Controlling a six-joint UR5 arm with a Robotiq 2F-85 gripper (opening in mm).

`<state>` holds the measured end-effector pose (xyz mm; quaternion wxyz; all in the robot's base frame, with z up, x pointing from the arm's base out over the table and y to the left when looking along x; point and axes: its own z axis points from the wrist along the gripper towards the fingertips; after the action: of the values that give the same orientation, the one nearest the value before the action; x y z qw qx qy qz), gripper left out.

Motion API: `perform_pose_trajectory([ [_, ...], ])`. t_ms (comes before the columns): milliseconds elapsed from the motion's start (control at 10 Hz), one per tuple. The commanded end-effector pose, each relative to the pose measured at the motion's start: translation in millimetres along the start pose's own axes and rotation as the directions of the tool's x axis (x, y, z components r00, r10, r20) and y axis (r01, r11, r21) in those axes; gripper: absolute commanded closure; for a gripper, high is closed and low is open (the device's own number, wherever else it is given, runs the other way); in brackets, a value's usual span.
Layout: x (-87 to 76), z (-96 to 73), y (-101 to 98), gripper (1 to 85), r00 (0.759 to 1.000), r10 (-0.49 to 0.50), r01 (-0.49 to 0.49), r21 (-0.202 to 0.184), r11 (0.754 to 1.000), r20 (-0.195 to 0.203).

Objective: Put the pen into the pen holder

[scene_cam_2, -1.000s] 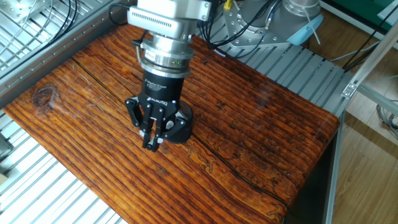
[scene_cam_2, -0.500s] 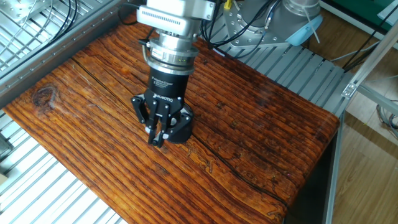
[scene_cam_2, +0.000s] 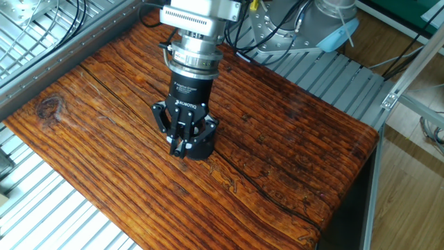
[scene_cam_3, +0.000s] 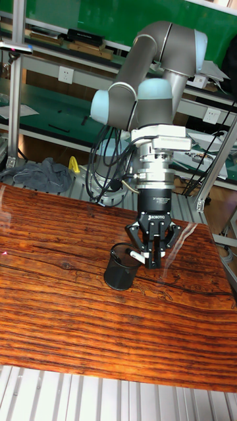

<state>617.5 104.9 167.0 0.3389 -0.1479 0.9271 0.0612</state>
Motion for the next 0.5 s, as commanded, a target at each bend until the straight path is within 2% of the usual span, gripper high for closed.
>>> perform_pose_trajectory([
  [0, 8.7, 0.9, -5.4, 84.3, 0.999, -0.008, 0.009, -0.007, 1.0, 0.034],
  [400, 15.6, 3.3, -11.0, 84.3, 0.998, -0.039, 0.04, -0.013, 0.999, 0.058],
])
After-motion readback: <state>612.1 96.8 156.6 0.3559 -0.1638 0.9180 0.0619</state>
